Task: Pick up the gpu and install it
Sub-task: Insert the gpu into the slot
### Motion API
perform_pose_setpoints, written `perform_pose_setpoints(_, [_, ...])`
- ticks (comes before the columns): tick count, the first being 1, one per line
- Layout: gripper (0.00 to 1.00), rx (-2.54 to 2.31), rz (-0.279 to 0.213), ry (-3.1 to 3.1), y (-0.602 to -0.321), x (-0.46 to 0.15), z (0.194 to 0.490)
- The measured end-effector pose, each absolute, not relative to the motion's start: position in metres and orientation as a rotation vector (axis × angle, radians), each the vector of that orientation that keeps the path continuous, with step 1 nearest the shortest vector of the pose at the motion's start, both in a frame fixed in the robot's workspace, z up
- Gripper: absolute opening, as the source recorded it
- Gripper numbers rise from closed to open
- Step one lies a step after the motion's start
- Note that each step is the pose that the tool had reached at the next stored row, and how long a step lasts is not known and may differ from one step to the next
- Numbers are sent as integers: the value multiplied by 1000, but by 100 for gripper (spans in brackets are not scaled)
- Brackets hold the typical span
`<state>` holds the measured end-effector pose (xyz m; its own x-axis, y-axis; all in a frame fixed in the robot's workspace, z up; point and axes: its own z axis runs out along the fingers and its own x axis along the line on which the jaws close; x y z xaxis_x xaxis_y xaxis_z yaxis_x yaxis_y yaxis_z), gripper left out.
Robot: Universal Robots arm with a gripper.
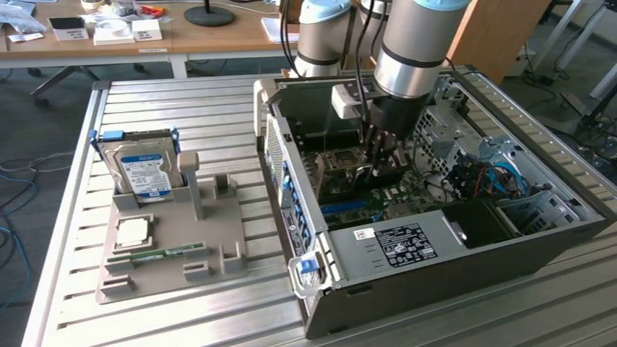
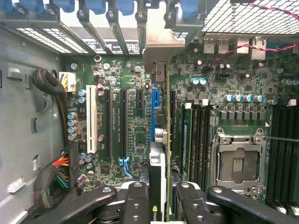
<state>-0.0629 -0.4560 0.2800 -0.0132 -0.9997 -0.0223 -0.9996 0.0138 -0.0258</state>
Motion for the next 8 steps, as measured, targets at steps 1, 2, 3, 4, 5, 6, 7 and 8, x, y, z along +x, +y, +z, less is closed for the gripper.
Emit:
perform_pose_setpoints(1, [27,-2183,-4,2212,-456,-63,280])
perform_pose_setpoints(2, [27,-2182,-4,2212,-457,-63,280])
perform_pose_setpoints(3, [27,-2182,-4,2212,-458,-63,280])
perform_pose_setpoints(4, [27,-2182,-4,2212,-458,-63,280])
perform_pose_setpoints(5, [27,-2182,-4,2212,-458,-63,280])
perform_pose_setpoints(6, [27,-2182,-4,2212,-458,-64,279])
perform_pose_setpoints(7, [27,-2182,-4,2212,-458,-64,278])
perform_pose_setpoints(8, [27,-2182,-4,2212,-458,-65,277])
